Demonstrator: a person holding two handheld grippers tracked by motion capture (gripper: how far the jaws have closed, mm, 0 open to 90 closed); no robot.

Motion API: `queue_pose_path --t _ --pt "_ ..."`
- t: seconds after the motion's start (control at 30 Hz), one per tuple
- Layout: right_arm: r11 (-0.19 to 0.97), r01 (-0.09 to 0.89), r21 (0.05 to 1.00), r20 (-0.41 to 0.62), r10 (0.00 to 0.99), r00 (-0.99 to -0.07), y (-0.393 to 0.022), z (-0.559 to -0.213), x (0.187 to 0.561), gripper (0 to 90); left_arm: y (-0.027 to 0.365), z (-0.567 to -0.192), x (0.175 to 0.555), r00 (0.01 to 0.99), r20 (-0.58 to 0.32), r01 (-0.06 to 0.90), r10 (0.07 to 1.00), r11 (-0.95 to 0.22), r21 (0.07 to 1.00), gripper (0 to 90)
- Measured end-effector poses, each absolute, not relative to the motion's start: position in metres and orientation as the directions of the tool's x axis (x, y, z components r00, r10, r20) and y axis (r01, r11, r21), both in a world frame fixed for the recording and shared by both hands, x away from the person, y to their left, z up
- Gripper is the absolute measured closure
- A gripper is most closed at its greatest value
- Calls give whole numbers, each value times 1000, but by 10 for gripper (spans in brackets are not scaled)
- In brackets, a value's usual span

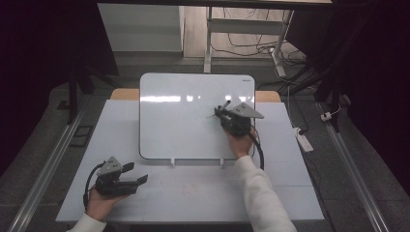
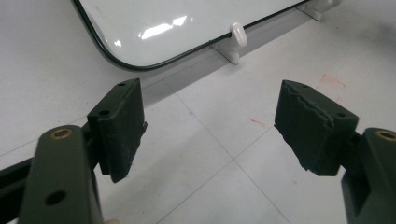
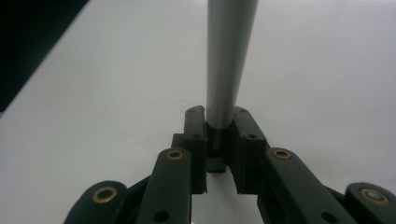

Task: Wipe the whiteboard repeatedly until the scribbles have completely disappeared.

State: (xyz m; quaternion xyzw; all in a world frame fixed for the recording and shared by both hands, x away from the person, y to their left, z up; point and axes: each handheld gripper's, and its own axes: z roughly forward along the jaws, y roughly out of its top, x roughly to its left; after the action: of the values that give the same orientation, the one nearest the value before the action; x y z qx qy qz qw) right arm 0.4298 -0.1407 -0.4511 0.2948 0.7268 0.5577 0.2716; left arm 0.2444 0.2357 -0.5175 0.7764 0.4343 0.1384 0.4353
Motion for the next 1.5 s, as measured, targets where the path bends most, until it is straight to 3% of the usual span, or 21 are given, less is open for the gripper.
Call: queue_pose_path --t 0.1,0.27,0.47,0.6,0.77,0.93,1.1,1.23,1.4,1.5 --pt "280 89 956 -135 689 -712 -129 -456 423 780 235 -517 243 584 -160 552 796 -245 797 251" --pt "161 123 979 -49 777 -628 -156 -448 434 780 236 -517 243 581 -165 553 797 -238 799 251" --pt "263 104 959 -116 701 -704 -144 -454 425 780 236 -517 243 583 -163 554 796 -243 797 251" --pt "184 125 975 -58 754 -654 -159 -451 431 780 236 -517 243 581 -163 552 797 -239 799 250" --pt "320 73 945 -172 670 -722 -140 -459 419 780 235 -518 244 583 -163 555 796 -244 795 250" --pt "191 117 975 -66 743 -666 -152 -453 429 780 236 -517 242 581 -165 552 797 -238 799 251" --pt "294 81 952 -147 674 -724 -136 -457 422 780 235 -518 244 584 -161 555 796 -247 794 250" --pt "186 113 976 -64 742 -667 -148 -452 432 780 236 -517 242 583 -162 552 796 -241 798 250" --pt "296 69 953 -152 662 -734 -122 -459 421 780 235 -518 244 584 -160 555 796 -248 794 250" --pt "233 87 969 -106 705 -701 -128 -454 428 780 235 -517 242 585 -158 551 795 -247 797 250"
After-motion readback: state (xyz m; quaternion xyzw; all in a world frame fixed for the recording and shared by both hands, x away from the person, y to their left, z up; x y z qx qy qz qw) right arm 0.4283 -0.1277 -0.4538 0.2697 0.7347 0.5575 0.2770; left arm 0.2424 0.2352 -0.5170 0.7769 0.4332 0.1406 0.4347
